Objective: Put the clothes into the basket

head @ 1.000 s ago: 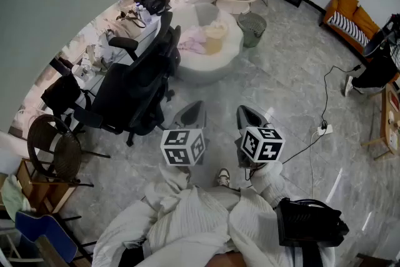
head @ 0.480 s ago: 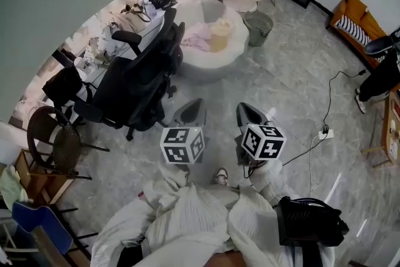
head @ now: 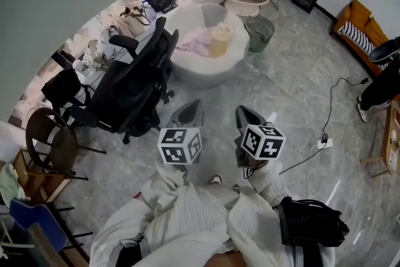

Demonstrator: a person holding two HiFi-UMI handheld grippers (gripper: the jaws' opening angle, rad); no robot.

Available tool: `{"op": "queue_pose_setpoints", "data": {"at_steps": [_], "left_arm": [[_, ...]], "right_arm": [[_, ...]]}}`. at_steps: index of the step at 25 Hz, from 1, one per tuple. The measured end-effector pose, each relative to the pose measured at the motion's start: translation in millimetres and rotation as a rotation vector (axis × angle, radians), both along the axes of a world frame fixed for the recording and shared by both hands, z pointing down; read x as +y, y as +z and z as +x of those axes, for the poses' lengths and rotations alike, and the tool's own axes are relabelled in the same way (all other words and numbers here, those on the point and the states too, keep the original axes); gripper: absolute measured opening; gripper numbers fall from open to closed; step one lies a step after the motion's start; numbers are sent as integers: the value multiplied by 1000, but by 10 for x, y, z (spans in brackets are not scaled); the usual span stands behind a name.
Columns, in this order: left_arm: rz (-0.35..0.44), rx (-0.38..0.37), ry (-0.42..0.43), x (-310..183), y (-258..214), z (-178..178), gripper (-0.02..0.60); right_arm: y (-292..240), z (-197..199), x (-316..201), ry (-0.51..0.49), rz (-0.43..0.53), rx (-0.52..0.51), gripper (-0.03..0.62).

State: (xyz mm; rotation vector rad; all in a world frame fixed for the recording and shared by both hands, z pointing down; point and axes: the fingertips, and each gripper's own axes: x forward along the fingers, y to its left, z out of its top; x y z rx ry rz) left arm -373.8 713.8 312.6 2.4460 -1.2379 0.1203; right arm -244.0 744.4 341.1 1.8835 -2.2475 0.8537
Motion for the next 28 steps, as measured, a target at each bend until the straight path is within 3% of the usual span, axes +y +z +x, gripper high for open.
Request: {"op": "queue_pose_setpoints", "data": {"at_steps": [13,28], "left_arm": [[-43,2,-14,-248,171,546,6],[-32,11,30,-1319,214,972,6]], "right_arm": [[208,555,-287,-10,-58,-12,25],[335,915,-1205,30,-82,1,25]]}}
